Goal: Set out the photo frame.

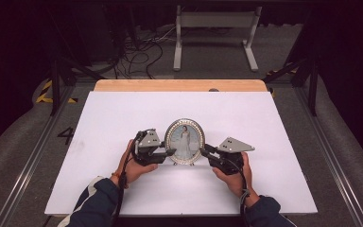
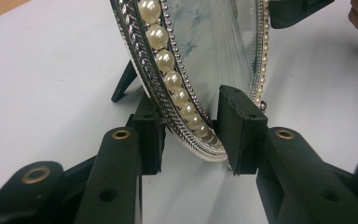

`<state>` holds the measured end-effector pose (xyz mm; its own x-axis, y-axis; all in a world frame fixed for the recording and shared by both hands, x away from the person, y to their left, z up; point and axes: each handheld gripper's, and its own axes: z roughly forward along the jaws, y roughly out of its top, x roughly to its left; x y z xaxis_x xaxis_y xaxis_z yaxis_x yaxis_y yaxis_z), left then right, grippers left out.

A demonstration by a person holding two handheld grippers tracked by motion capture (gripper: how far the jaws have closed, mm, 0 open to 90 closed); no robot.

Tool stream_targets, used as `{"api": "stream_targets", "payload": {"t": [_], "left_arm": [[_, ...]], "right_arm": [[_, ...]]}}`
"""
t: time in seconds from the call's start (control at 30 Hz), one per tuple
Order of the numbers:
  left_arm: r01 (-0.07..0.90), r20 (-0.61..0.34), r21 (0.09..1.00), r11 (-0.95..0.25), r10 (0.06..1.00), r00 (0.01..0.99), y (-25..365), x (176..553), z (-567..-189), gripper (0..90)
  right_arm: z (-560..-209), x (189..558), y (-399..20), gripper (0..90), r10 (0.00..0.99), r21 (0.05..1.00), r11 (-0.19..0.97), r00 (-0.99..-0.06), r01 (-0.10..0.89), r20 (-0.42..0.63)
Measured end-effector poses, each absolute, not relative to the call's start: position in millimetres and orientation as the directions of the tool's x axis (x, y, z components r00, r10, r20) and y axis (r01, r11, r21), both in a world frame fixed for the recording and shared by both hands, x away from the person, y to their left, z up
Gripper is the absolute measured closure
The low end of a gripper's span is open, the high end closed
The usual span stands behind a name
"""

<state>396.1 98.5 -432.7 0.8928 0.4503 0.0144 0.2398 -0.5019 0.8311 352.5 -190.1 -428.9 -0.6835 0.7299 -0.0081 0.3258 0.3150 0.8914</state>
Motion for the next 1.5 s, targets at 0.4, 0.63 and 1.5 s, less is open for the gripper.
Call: {"api": "stream_targets", "payload": {"t": [0.4, 0.63, 1.5], "left_arm": [[0.227, 0.046, 0.822, -0.522, 0.459, 0.887, 95.8, 394.9, -433.0, 57.8], [0.216, 0.062, 0.822, -0.527, 0.46, 0.886, 95.9, 394.1, -432.9, 55.8], [0.216, 0.091, 0.804, -0.555, 0.473, 0.876, 93.3, 391.5, -436.8, 25.6]], "right_arm": [[-427.8, 352.9, -193.5, 70.1, 0.721, 0.889, 0.341, -0.692, 0.306, -0.039], [-427.0, 353.2, -193.8, 60.3, 0.725, 0.884, 0.357, -0.686, 0.301, -0.059], [-428.0, 357.8, -192.3, 37.2, 0.736, 0.855, 0.414, -0.668, 0.314, -0.111]]}}
